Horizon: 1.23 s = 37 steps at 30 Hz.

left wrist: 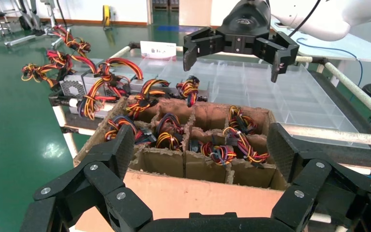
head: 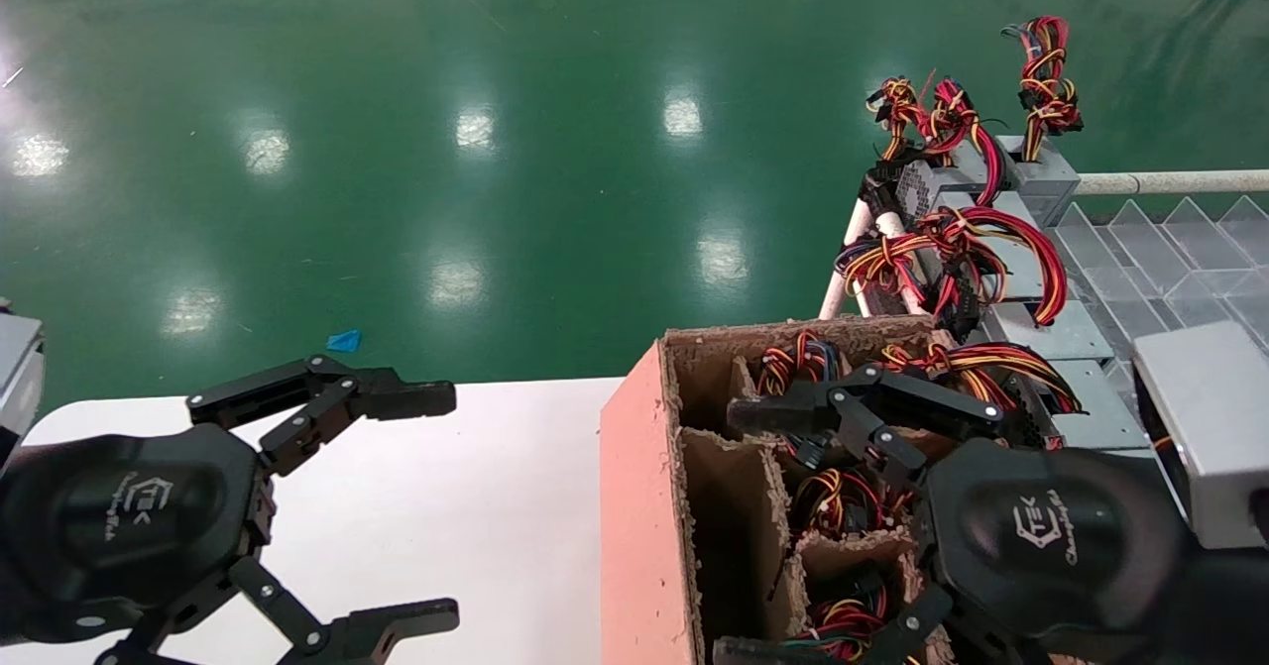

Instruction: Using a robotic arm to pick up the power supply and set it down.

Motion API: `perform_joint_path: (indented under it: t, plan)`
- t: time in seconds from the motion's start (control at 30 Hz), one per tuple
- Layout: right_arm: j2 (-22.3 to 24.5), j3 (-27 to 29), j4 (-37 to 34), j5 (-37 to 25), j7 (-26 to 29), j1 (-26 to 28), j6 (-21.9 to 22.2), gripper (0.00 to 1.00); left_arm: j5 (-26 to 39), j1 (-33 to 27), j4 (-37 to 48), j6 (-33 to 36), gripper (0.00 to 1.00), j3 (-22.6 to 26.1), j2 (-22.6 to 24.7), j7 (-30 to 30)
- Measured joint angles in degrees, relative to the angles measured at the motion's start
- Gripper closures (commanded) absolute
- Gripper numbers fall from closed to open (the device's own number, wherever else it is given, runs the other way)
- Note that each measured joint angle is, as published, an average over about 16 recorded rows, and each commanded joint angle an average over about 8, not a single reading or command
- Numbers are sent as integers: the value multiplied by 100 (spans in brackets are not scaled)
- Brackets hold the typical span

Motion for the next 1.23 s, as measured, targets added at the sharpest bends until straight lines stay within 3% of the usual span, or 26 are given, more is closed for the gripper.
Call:
perform_joint_path:
  t: [1.23]
  plan:
    - [-29,15,-94,-49,-42,58,55,0,0,0,0,1,0,0,0,0]
